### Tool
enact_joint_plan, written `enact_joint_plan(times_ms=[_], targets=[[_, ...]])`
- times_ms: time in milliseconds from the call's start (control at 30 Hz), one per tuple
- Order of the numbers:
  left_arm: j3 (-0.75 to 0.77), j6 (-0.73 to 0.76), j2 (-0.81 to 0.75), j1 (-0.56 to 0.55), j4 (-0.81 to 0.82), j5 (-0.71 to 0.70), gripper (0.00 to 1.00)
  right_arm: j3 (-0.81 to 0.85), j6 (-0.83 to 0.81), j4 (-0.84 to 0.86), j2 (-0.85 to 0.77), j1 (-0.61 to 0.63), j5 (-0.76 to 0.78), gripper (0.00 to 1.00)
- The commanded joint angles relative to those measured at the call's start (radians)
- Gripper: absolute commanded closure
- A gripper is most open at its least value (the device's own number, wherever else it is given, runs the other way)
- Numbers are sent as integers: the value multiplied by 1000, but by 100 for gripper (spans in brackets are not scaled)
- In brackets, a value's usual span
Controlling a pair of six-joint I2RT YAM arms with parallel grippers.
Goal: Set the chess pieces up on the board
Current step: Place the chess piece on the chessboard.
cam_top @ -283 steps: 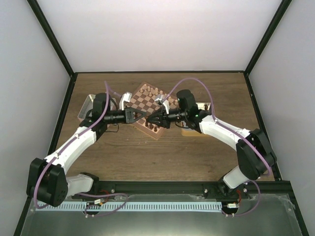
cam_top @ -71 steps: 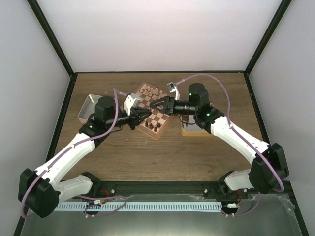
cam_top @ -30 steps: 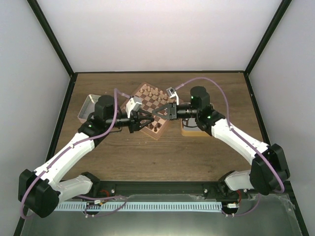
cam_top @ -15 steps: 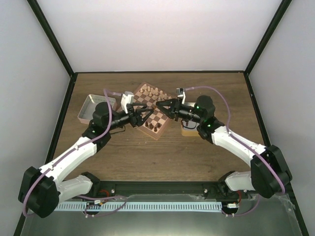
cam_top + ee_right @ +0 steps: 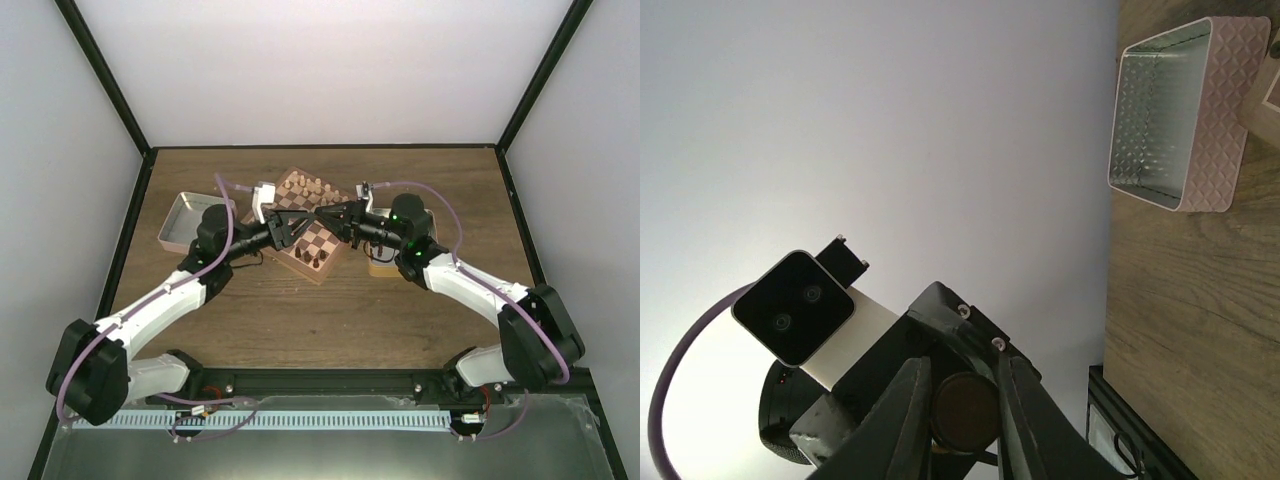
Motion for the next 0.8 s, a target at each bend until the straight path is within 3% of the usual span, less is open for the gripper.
enact_joint_plan(times_ms=[0,167,300,500,567,633,767], targets=[[42,-9,15,-5,-6,0,58,40,10,8,-1,1,4,87],[52,-5,27,-6,-32,13,59,48,12,17,12,2,-2,87],[64,29,37,-6,-50,22,77,51,8,2,14,2,-5,87],[78,65,35,-8,-92,17,90,50,-10,-17,11,2,2,85],[85,82,26,-8,-133,2,92,59,-35,-41,10,2,8,76],[107,124,14,-8,-225,-40,92,72,-84,-99,5,2,28,62],[202,272,5,1,-544,-179,92,72,-211,-252,-32,-5,119,46]])
